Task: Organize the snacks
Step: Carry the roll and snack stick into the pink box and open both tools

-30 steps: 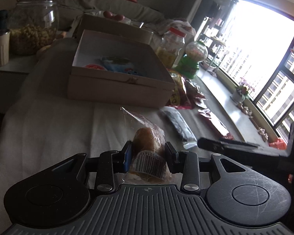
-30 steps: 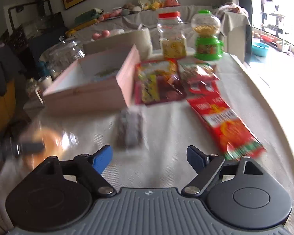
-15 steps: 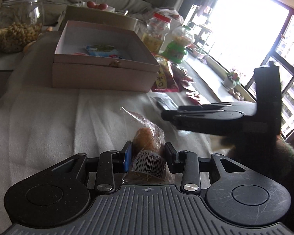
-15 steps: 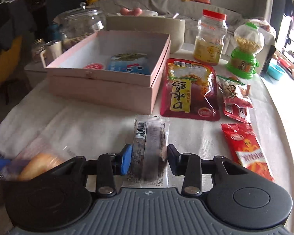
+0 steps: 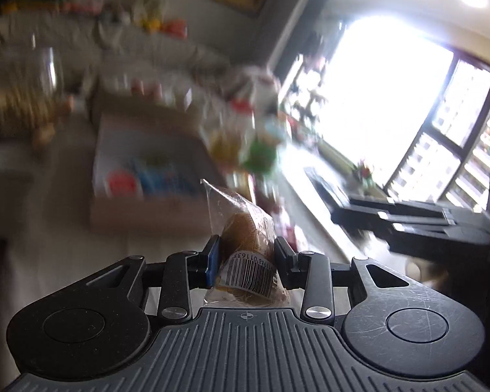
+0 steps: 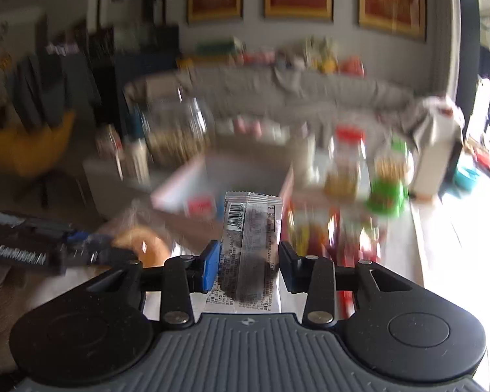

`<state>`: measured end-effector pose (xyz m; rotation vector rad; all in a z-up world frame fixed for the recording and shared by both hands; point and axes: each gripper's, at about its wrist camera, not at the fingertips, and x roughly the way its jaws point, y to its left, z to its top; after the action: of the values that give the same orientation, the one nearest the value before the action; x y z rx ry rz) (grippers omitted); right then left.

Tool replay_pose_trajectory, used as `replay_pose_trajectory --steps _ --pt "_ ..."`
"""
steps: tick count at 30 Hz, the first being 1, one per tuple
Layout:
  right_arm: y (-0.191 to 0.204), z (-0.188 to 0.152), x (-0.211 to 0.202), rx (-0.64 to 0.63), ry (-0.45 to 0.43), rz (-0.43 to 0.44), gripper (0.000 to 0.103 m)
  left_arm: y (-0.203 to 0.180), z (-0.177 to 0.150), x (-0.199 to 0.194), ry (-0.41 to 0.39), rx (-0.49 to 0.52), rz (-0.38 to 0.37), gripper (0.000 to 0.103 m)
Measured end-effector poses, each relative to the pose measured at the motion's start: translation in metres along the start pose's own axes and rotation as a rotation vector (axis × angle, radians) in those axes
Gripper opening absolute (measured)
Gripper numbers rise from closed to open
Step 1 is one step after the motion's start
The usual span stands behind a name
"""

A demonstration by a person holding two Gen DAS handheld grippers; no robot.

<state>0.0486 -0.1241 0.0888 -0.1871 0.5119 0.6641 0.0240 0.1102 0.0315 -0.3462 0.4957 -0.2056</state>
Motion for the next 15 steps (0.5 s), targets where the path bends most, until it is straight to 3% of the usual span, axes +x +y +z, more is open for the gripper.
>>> replay_pose_trajectory --steps 3,6,10,13,15 --pt "0.003 0.037 -0.002 -0.026 -0.079 -0.01 0.039 0.004 0.047 -0.007 -0.137 0.046 0.065 0.04" --pt "0.005 0.067 0.008 -0.04 -0.121 -0.031 0.039 0.018 0.086 0.011 -0.19 0.019 0.108 0.04" --pt "0.005 0.09 0.034 -0.039 -0.115 -0.042 0.039 0.048 0.112 0.064 -0.153 -0.063 0.136 0.04" --pt "0.006 0.098 0.061 -0.049 -0.089 -0.054 0.039 0.074 0.106 0.113 -0.096 -0.115 0.111 0.04" --pt "0.005 0.099 0.083 -0.049 -0.066 -0.069 0.039 0.088 0.092 0.153 -0.007 -0.073 0.127 0.041"
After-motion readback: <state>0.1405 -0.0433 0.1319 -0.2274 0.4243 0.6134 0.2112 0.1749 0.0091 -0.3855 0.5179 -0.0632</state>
